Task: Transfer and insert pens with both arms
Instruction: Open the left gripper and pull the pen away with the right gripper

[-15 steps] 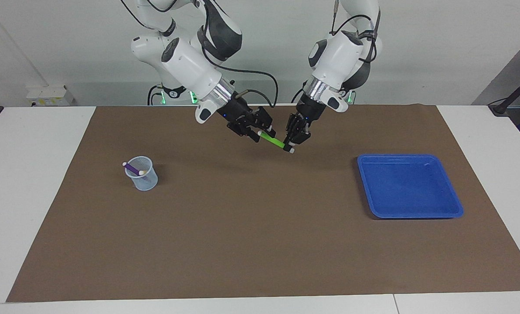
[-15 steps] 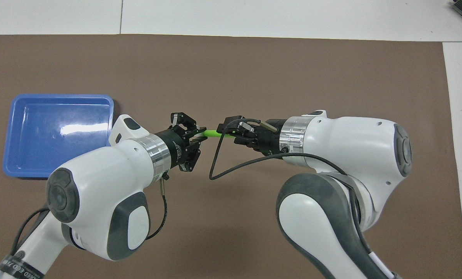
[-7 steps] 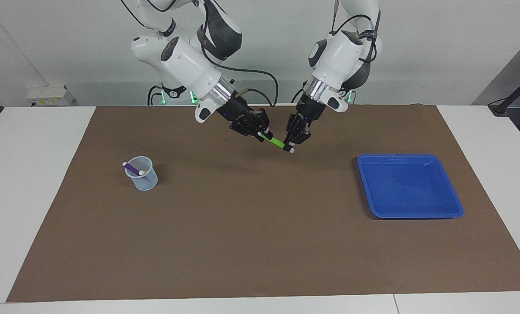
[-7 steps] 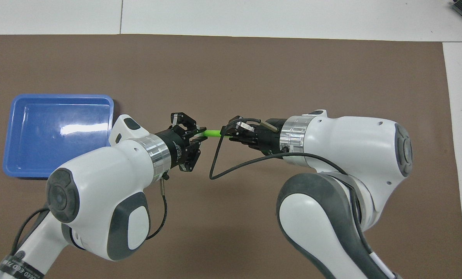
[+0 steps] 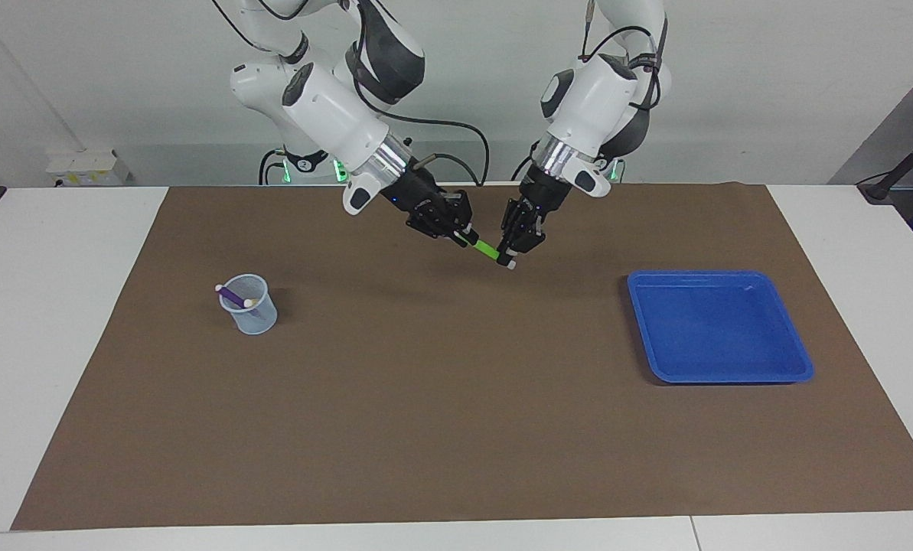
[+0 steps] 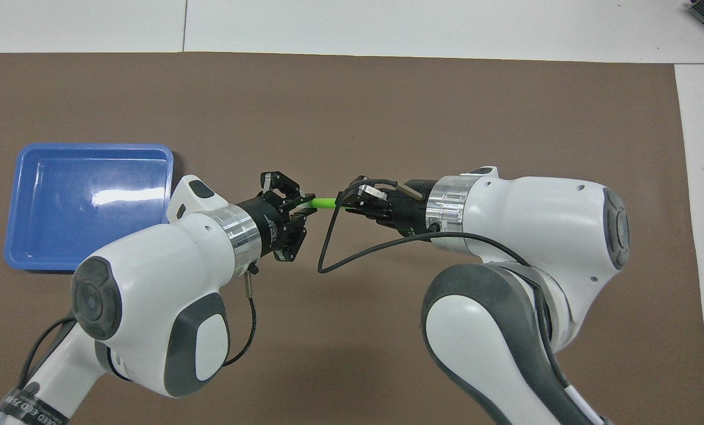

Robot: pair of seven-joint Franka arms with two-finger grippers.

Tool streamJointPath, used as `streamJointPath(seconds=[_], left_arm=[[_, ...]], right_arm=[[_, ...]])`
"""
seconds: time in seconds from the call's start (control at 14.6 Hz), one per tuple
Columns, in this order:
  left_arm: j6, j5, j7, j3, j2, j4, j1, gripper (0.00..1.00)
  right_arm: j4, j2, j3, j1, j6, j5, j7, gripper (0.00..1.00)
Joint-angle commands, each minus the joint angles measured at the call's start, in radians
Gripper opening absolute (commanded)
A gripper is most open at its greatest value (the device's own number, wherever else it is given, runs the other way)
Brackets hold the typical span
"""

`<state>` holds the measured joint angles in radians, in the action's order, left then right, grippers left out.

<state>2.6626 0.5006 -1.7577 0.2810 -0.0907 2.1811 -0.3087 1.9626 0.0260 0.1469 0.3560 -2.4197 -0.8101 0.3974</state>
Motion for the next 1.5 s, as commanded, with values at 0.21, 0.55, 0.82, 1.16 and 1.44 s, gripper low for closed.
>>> streamJointPath(seconds=[0.21, 0.55, 0.82, 1.16, 1.44], left_arm=[[0.017, 0.015, 0.007, -0.006, -0.024, 0.025, -0.010, 0.92], [0.017, 0.015, 0.014, -0.006, -0.026, 0.025, -0.010, 1.00], [0.013, 0.015, 0.015, -0.008, -0.029, 0.025, -0.006, 1.00], [-0.033, 0.016, 0.153, -0.011, -0.040, 0.035, 0.026, 1.00], [-0.160, 0.016, 0.367, -0.014, -0.058, 0.037, 0.091, 1.00]], right_arm=[[-0.004, 0.008, 0.005, -0.015, -0.006, 0.000, -0.014, 0.00], [-0.005, 0.008, 0.002, -0.015, 0.007, 0.022, -0.025, 0.00], [-0.030, 0.011, 0.000, -0.051, 0.095, 0.262, -0.093, 0.00], [-0.079, 0.005, -0.001, -0.113, 0.319, 0.549, -0.271, 0.00], [-0.149, -0.009, -0.003, -0.202, 0.560, 0.742, -0.500, 0.00]])
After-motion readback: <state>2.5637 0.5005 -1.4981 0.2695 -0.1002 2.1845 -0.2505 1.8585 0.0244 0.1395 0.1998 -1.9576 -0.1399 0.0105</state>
